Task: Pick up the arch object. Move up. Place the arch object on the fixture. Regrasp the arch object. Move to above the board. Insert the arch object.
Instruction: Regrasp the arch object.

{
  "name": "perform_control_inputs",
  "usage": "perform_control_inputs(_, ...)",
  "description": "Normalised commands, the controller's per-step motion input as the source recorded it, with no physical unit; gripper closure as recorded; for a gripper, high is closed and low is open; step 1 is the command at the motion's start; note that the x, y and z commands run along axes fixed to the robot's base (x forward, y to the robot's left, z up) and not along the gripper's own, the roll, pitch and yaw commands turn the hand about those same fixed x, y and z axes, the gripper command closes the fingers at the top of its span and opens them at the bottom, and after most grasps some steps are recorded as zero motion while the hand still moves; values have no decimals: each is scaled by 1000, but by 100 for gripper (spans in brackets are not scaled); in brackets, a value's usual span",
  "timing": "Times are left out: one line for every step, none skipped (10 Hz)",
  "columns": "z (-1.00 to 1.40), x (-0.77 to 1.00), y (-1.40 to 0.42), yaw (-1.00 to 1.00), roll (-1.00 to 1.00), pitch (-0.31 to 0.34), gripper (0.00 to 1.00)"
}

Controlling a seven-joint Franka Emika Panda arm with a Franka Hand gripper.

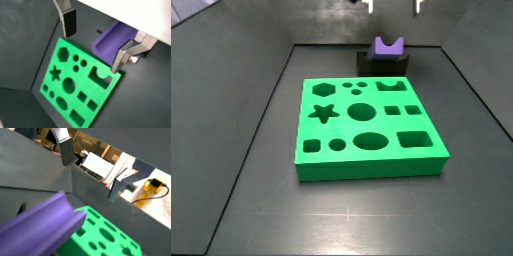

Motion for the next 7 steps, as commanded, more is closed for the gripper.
perform_control_inputs(247,-28,13,0,26,52,0)
perform_control_inputs(770,130,-710,47,1000,67,0)
perform_control_inputs(750,141,-705,46,1000,67,0)
perform_control_inputs(609,69,-547,46,1000,63,0)
perform_control_inputs(348,6,-278,44,1000,60,0)
perform_control_inputs(126,-14,-105,44,1000,59,0)
perform_control_inputs(40,-7,-69,43,1000,58,0)
